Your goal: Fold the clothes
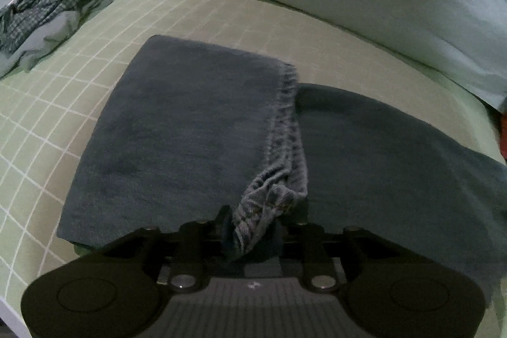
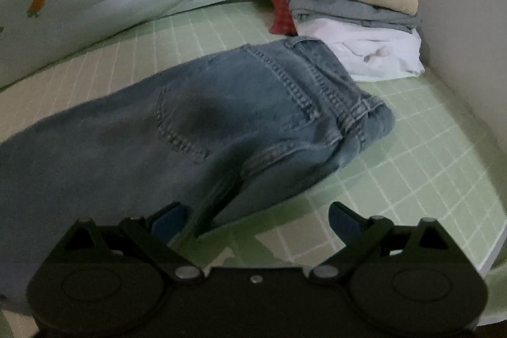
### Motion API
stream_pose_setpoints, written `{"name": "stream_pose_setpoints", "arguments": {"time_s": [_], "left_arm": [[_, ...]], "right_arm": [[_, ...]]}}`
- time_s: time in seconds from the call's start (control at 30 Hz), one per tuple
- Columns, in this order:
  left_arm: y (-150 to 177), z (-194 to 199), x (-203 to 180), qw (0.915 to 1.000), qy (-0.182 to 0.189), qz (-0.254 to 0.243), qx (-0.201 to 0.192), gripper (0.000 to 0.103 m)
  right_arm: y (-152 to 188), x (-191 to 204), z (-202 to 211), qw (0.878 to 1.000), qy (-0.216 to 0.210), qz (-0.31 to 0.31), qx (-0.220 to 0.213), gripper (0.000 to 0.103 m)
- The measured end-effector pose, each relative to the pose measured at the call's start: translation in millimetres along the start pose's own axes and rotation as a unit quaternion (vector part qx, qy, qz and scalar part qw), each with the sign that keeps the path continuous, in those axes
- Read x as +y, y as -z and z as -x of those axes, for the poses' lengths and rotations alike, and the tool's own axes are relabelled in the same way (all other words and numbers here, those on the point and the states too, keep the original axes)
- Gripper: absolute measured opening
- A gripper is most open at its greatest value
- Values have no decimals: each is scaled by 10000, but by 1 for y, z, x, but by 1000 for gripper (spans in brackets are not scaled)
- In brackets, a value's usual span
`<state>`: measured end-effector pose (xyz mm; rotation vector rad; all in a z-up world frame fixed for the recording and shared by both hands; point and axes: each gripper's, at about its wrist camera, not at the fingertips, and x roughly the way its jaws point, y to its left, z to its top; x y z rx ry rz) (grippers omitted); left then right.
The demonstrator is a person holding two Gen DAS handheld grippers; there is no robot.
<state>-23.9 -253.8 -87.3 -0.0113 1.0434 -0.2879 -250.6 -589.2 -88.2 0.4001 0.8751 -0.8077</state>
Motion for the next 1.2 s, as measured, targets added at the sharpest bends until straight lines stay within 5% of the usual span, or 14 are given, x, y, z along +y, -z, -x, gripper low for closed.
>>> {"name": "stream_pose_setpoints", "arguments": {"time_s": [0.07, 0.13, 0.23, 0.47, 0.67, 1.0, 1.07, 1.13, 1.2], "left_arm": [[-3, 8, -8, 9994, 200, -258, -99, 74], [-8, 13, -10, 9983, 484, -225, -235, 79], [-20, 13, -10, 9973, 492, 33, -539, 99], [-54, -3, -9, 9921, 255, 925, -806, 99], [-57, 5, -25, 9961, 8, 239, -853, 100], [-33, 17, -27, 9959, -47, 110, -896, 100], [-30, 21, -22, 9960, -50, 114, -886, 100], [-28, 25, -16, 9961, -60, 127, -871, 100], [-26, 29, -10, 9962, -71, 141, -855, 100]], "right_arm": [[-8, -12, -4, 9993, -130, -348, 63, 99], [-15, -26, -10, 9968, -236, -761, 97, 99], [-27, -49, -23, 9906, -119, -1366, 22, 100], [-42, -98, -63, 9739, 90, -2268, -61, 102], [-42, -101, -82, 9815, -23, -1915, -45, 102], [-37, -91, -85, 9858, 94, -1646, -317, 103], [-38, -93, -83, 9855, -47, -1657, -359, 89], [-39, -95, -79, 9847, -294, -1661, -428, 53], [-39, -96, -74, 9833, -402, -1709, -478, 42]]}}
